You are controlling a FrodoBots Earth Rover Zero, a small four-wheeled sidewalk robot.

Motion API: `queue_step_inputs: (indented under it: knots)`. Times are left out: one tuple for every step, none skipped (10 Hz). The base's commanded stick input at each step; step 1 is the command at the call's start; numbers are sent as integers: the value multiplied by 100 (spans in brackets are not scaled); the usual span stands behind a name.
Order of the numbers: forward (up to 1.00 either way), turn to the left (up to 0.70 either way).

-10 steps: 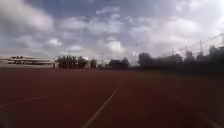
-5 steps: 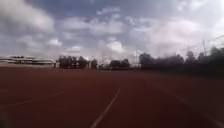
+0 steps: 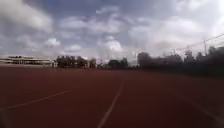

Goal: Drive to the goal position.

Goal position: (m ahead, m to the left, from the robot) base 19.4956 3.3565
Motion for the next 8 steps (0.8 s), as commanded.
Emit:
queue_step_inputs:
  knots:
    - [70,-35]
    - [70,-35]
    - [70,-35]
    - [70,-35]
    - [70,-35]
    - [70,-35]
    - [70,-12]
    - [70,0]
